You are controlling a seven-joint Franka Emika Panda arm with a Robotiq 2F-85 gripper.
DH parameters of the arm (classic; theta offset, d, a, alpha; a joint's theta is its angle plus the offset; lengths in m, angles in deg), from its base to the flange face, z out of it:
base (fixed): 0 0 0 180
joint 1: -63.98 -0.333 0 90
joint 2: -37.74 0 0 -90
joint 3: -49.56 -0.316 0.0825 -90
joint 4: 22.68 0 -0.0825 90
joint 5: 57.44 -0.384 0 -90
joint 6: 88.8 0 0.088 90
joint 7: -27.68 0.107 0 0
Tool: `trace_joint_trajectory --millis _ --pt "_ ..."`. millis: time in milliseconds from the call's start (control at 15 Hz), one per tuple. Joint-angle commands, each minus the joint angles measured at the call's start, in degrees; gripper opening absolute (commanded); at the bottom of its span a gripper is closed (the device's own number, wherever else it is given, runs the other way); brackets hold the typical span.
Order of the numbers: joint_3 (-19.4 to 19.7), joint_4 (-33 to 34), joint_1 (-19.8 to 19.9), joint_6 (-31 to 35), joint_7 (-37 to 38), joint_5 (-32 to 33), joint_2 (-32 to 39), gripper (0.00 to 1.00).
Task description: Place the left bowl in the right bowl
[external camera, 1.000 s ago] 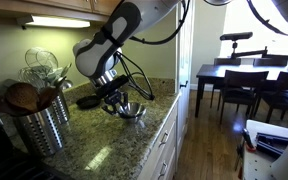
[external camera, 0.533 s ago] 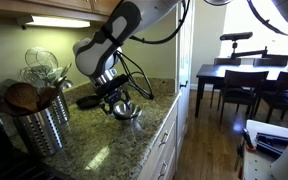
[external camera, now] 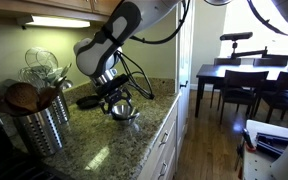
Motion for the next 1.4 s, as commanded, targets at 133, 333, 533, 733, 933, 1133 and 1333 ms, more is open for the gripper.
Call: trace_joint_trajectory --millis 133,333,533,733,933,1133,1333 --pt "0.1 -0.81 0.85 0.23 0.54 -1.13 -1.39 1.0" --pt "-0.09 -1.16 1.47 1.39 0.45 -2.28 -2.72 1.0" --pt "-0.02 -0.7 1.69 1.84 0.37 -2.68 -3.27 1.0" --pt "-0.24 -0.56 1.78 1.98 0.34 -3.24 -3.36 1.0" --pt "-0.44 -1.06 1.66 2.23 0.48 -3.83 -4.01 1.0" --pt "-0.55 -1.92 1.42 2.22 0.68 -4.09 -5.43 1.0" --pt "-0.68 -3.03 1.15 1.87 0.99 -4.22 -7.24 1.0"
